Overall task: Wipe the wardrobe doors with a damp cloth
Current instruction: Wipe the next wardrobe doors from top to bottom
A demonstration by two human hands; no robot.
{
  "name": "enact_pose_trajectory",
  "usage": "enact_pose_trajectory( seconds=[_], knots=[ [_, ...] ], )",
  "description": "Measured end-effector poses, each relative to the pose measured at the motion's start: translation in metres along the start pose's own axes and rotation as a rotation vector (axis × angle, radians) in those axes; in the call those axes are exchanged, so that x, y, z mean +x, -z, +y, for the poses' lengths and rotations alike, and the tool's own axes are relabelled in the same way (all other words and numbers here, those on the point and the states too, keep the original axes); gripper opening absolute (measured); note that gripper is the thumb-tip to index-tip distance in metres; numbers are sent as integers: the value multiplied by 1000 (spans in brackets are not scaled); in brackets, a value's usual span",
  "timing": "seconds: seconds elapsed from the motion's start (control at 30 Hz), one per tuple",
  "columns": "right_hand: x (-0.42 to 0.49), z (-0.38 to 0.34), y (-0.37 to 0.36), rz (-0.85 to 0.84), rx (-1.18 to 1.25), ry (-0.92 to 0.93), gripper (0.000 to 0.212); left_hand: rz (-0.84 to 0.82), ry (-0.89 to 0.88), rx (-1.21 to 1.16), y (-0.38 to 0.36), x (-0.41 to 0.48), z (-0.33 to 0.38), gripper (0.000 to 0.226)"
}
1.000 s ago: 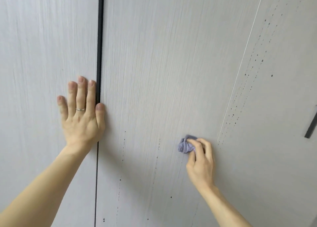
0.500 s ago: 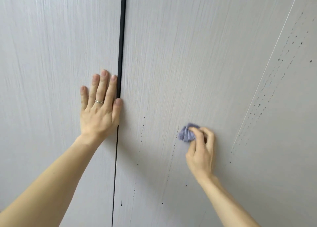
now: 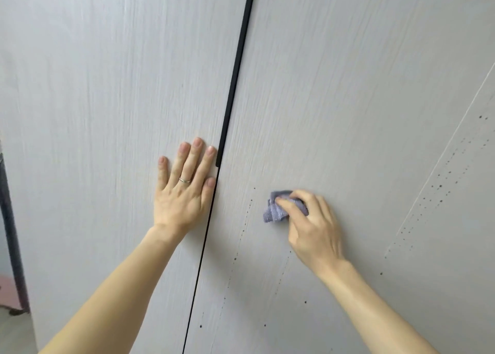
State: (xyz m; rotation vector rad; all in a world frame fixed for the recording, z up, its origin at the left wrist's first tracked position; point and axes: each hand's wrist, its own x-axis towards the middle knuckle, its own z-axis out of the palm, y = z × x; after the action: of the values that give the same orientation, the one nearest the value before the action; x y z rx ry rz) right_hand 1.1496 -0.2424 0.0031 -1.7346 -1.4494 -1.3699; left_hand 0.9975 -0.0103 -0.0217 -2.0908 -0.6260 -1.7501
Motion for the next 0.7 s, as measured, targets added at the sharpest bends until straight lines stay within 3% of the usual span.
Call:
enact_pose_trajectory(
  seconds=[0.2,0.37,0.43,0.6,0.7],
  knots=[
    [79,-14,5,206,37,-171,33,19,12,-23,-4,-2,1,56],
    [8,-31,-20,30,-51,132,43,14,17,-15,-3,-1,2,57],
    [9,-30,-16,-13,-54,169,44,4,19,-25,0,-2,2,59],
    [99,-28,2,221,8,-80,37,-38,24,-51,2,-2,2,58],
    [120,-32,-1,296,11,-122,38,-33,8,-45,1,-5,-1,56]
  ],
)
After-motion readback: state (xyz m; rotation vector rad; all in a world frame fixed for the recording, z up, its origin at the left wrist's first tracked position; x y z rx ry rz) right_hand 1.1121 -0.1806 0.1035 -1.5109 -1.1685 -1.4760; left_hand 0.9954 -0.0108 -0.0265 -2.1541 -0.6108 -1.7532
